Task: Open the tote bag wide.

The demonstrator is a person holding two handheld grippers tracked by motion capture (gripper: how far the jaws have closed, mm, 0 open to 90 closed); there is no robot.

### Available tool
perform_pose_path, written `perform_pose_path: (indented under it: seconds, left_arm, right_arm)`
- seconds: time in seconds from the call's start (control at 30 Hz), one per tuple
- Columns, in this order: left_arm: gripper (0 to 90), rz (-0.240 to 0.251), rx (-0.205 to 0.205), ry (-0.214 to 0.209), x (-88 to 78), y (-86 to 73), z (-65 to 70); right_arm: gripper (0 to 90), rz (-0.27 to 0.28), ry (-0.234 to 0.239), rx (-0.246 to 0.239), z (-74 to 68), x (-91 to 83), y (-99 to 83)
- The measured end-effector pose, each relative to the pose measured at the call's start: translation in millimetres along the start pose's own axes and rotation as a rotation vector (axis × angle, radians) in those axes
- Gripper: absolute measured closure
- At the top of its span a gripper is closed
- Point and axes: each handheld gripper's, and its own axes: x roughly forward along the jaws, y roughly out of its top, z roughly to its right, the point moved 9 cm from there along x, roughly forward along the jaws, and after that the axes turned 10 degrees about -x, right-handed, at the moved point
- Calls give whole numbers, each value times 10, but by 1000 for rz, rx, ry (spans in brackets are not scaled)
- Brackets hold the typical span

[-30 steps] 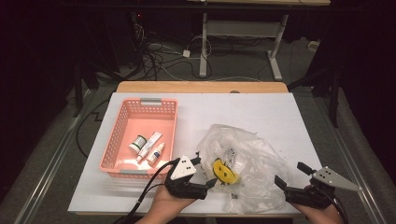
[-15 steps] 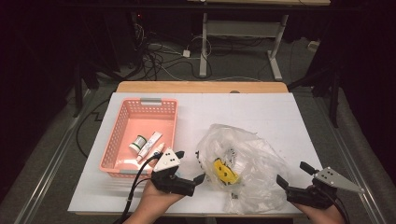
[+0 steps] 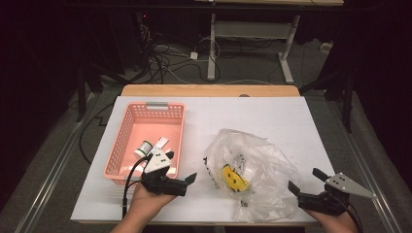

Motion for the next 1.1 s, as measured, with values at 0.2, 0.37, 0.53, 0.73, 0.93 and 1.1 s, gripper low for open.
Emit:
perform_pose_path:
  seconds: [0.2, 0.37, 0.53, 0.73, 0.93, 1.1]
  left_arm:
    - [0, 3, -6, 44, -157, -55, -204]
    - [0, 19, -30, 69, -266, -79, -348]
    - [0, 37, -50, 97, -374, -74, -477]
    - [0, 58, -73, 126, -506, -79, -641]
    - [0, 68, -109, 165, -614, -117, -825]
    - [0, 63, -130, 182, -652, -142, -931]
  right_arm:
    - [10, -2, -4, -2, 7, 13, -8]
    - [13, -5, -2, 1, 8, 28, -20]
    - [15, -5, -4, -1, 9, 28, -29]
    - [15, -6, -5, -1, 9, 23, -40]
    - [15, -4, -6, -1, 15, 22, -37]
    - [16, -3, -5, -6, 11, 24, -35]
